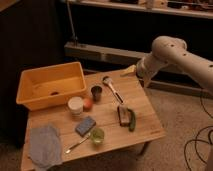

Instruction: Stack cups into tray

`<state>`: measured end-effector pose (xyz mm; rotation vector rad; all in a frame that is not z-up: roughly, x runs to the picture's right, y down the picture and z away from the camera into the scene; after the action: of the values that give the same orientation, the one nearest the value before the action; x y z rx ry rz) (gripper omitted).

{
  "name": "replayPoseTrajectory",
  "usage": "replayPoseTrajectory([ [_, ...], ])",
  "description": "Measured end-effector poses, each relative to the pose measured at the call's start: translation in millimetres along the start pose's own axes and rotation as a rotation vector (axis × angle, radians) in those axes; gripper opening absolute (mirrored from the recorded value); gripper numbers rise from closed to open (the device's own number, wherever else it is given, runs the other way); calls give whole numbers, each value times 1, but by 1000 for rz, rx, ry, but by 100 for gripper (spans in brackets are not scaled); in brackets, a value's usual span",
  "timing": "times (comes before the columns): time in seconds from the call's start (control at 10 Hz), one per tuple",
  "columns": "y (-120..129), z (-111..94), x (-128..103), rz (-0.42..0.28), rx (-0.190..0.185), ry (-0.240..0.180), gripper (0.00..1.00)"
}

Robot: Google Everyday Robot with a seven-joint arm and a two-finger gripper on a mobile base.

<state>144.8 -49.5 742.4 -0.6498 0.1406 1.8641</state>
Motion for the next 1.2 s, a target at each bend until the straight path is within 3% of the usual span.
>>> replayPoseTrajectory([
  [0.3, 21, 18, 10, -40, -49, 30, 80],
  [0.5, 37, 34, 21, -56, -87, 14, 80],
  [0.7, 52, 49, 21, -72, -78, -16, 80],
  [1.2, 87, 98, 8, -80, -8, -95, 80],
])
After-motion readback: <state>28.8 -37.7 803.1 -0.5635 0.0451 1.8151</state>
